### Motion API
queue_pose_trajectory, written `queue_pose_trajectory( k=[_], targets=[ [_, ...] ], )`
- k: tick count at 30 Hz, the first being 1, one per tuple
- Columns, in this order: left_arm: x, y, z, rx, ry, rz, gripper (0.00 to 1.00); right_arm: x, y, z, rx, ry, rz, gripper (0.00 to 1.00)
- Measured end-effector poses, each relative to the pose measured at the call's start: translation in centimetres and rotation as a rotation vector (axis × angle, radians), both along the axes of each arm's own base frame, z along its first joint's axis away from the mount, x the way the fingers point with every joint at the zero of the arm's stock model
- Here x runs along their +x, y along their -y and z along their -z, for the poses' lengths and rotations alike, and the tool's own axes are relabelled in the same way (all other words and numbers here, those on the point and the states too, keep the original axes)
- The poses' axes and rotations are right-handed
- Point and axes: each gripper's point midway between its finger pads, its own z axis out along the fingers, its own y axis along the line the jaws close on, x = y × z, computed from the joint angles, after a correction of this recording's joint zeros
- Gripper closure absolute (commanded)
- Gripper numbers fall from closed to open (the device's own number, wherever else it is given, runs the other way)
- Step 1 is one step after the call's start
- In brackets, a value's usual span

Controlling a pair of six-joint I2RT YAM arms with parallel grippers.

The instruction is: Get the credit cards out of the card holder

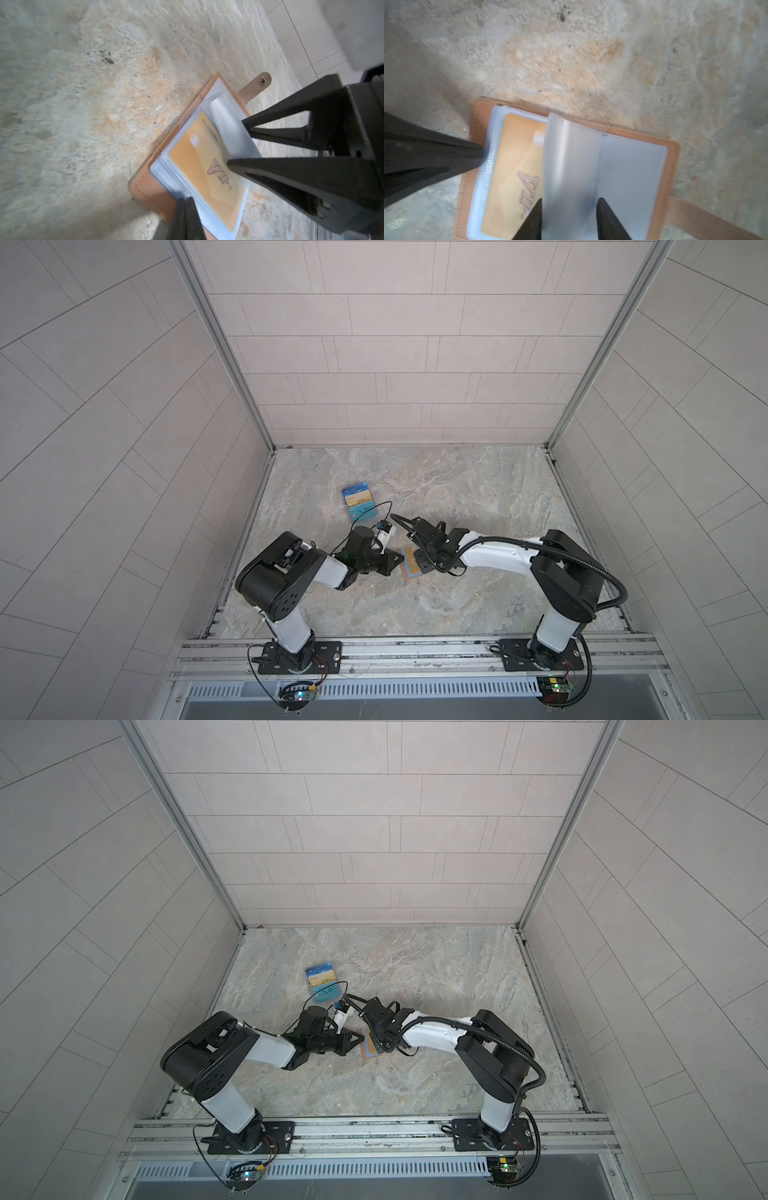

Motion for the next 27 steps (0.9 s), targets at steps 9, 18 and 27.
queue_pose_trajectory(
  k=[9,18,27],
  targets=[
    [0.0,0.0,0.0,0.009,-0.006,0.006,1.0,1.2,4.9,-1.2,-0.073,0.026,0.109,0.61],
    [0.1,-0.1,-0.1,0.02,-0.003,0.006,1.0,0.0,4.8,-4.3,0.031,-0.005,0.076,0.61],
    [0.0,-0.1,-0.1,0.023,-0.001,0.008,1.0,-0.9,-1.1,-3.7,0.322,-0.192,-0.043,0.54]
  ],
)
